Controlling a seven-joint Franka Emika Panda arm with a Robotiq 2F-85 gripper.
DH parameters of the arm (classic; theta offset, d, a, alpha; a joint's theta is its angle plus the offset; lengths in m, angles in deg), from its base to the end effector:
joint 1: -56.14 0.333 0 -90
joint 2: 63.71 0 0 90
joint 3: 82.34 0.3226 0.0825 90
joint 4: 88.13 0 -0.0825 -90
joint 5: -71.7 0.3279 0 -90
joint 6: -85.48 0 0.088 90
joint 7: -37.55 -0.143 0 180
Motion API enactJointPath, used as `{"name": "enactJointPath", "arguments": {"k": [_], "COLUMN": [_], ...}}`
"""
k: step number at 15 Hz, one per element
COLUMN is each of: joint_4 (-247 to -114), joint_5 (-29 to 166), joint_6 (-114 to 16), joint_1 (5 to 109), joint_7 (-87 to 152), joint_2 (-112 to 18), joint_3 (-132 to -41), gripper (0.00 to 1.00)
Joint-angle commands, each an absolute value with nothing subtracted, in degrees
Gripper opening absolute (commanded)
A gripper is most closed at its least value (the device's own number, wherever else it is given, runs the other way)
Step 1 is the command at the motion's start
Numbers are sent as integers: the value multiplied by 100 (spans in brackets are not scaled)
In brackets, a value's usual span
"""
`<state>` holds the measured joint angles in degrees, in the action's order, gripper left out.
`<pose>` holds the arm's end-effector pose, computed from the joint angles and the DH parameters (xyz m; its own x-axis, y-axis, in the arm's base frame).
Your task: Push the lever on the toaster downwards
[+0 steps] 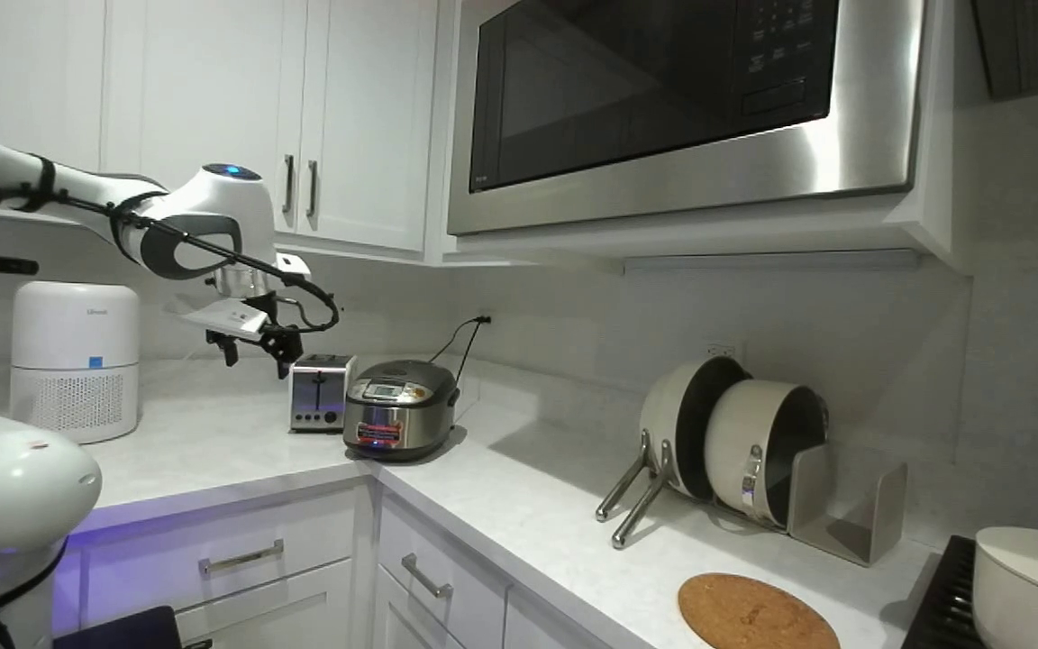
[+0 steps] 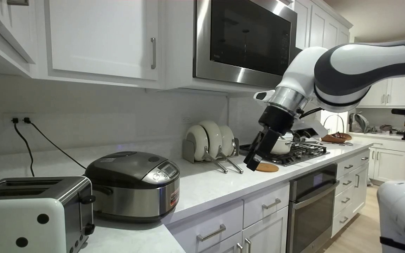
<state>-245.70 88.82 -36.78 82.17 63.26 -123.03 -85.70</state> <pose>0.2136 0.1105 0.5123 0.6618 0.5722 0.4844 0.7052 -0.6945 -0.1431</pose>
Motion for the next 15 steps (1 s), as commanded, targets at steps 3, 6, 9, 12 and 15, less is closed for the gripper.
{"name": "enactJointPath", "arguments": {"k": [3,6,9,12,15], "joint_4": [-24710,-24728,-24649,-24667,-24667], "joint_5": [8869,8784,8778,8740,8733], "joint_6": [-3753,-3690,-3627,-3605,-3603], "joint_1": [8222,8178,8188,8173,8171], "joint_7": [6423,6381,6342,6336,6335], "joint_2": [-12513,-12534,-12436,-12436,-12437], "joint_3": [-8479,-8445,-8488,-8456,-8450], "gripper": [100,100,100,100,100]}}
